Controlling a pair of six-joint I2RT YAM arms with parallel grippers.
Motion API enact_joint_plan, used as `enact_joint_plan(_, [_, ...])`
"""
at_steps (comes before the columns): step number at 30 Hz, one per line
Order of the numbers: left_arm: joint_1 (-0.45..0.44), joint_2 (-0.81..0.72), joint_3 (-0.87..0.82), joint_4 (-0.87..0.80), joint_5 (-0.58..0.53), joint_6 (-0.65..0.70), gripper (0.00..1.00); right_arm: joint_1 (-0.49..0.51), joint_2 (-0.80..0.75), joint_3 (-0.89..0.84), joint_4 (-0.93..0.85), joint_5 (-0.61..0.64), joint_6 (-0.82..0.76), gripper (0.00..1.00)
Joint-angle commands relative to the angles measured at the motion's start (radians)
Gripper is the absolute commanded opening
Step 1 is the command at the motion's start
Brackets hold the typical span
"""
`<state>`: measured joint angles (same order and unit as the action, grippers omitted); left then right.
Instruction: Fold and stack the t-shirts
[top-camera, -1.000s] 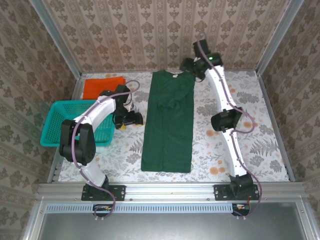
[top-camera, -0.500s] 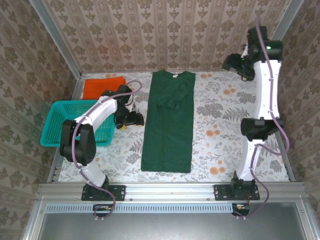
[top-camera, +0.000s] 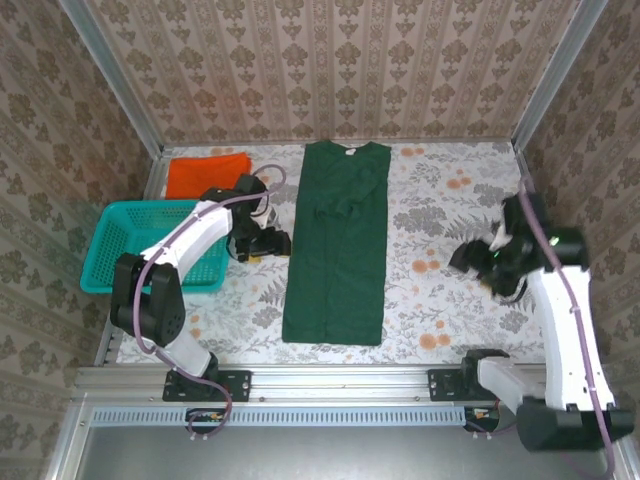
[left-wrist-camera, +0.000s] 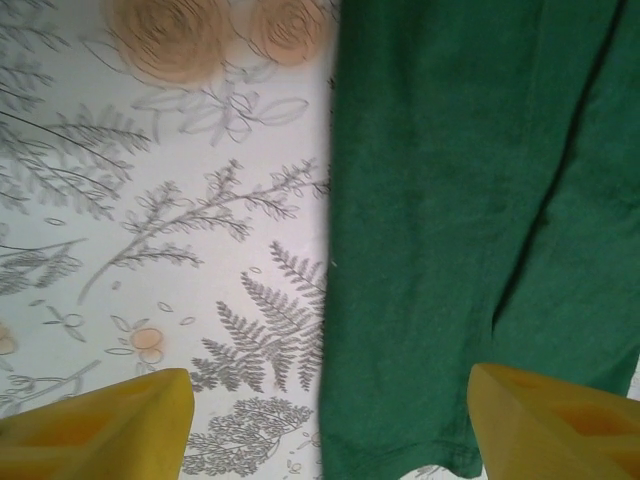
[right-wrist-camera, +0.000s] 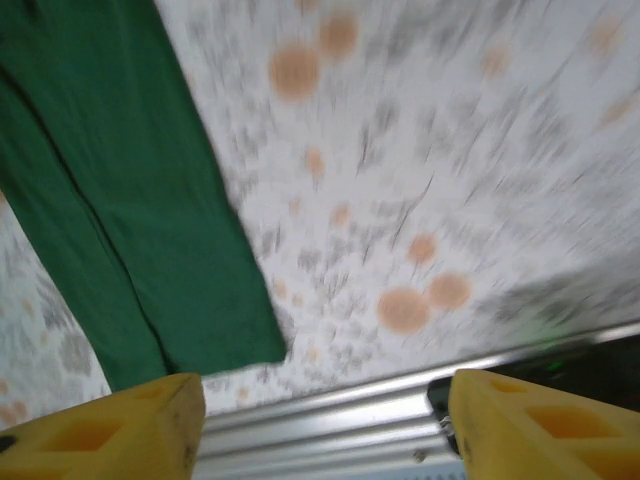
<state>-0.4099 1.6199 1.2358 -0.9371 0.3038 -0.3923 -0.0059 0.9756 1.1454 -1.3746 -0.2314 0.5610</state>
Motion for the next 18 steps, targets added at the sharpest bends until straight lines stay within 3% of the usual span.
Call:
enact_joint_plan(1, [-0.038,-0.028,-0.049,-0.006,0.094,0.018,0.72,0.187,-0.024,-0.282,0.366,-0.134,0.274,0.6])
enact_joint_plan(3, [-0.04,-0.034,-0.072,-0.035,0.095,0.039,0.71,0.312,0.016,-0.392,0.503,-0.14,0.347,0.55])
enact_joint_plan(7, [-0.084,-0.054,-0.155,-0.081,0.126,0.064,0.63,0.458,0.174,-0.451,0.614,-0.129,0.336,0.5])
enact_joint_plan(18, [-0.153,-0.093,-0.351,0.007,0.234,0.023,0.62,0.633,0.377,-0.476,0.822,-0.157,0.328,0.49])
